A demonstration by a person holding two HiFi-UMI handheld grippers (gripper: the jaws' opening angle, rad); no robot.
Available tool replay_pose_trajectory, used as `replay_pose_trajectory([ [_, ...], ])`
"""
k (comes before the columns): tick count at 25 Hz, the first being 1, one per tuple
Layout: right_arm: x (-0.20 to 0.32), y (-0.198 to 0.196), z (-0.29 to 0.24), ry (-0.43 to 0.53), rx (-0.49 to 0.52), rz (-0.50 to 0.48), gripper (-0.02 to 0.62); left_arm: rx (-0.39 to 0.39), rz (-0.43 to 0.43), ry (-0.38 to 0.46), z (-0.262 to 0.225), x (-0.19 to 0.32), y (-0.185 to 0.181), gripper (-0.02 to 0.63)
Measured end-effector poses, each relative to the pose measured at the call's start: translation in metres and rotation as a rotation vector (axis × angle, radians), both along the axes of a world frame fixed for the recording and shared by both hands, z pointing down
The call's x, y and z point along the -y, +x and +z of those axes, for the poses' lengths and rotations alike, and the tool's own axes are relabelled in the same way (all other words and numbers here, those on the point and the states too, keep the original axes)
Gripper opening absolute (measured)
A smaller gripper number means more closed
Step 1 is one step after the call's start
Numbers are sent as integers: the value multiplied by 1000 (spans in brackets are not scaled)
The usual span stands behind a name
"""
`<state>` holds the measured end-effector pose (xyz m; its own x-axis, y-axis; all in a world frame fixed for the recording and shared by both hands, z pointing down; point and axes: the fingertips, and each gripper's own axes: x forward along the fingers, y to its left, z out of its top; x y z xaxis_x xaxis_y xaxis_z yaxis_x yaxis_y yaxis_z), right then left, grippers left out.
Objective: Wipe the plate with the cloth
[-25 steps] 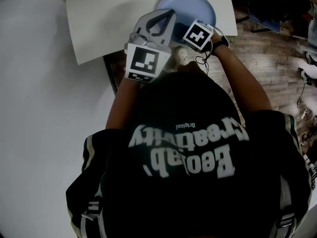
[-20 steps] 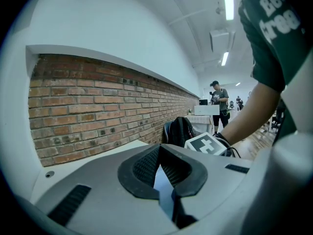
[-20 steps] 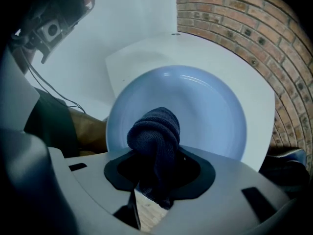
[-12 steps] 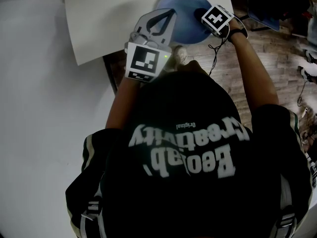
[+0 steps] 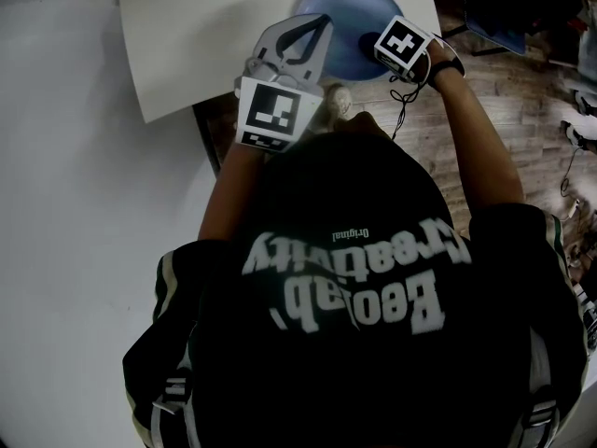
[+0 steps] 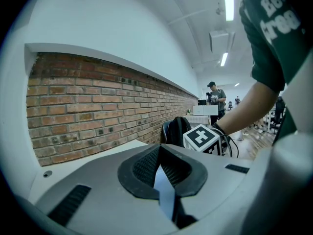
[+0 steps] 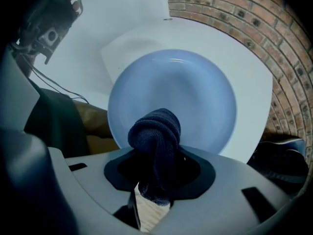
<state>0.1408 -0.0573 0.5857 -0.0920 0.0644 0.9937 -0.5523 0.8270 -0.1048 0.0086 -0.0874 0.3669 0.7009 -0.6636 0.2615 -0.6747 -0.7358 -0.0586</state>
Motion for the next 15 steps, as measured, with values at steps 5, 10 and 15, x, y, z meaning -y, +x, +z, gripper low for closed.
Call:
replay_pose_trajectory([
  [5, -29, -32, 0, -67, 68, -21, 142, -5, 2, 0, 0, -2, 0, 2],
  [10, -47, -73, -2, -89, 167, -57, 143, 1, 1, 0, -1, -3, 1, 2],
  [15, -44, -84, -6, -47, 213, -64, 143, 2, -8, 4, -3, -3, 1, 2],
])
